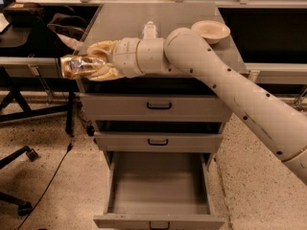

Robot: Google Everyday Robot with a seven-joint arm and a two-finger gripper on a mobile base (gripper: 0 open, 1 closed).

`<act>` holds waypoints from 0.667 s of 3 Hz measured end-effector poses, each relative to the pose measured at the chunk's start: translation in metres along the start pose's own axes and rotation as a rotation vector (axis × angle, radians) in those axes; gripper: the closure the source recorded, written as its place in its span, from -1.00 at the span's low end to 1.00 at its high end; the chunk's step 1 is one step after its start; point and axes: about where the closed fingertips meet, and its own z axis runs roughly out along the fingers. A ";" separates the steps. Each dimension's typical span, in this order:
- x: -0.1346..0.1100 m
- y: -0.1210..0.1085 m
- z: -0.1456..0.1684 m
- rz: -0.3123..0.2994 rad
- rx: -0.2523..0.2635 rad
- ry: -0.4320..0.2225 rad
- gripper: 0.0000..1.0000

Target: Pick orange can from bottom drawer and place on counter

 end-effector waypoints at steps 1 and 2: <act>0.012 -0.011 0.003 0.002 0.044 0.020 1.00; 0.039 -0.034 0.005 0.000 0.087 0.069 1.00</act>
Offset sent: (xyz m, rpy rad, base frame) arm 0.0942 -0.0321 -0.0012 0.0046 -0.0520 -0.1898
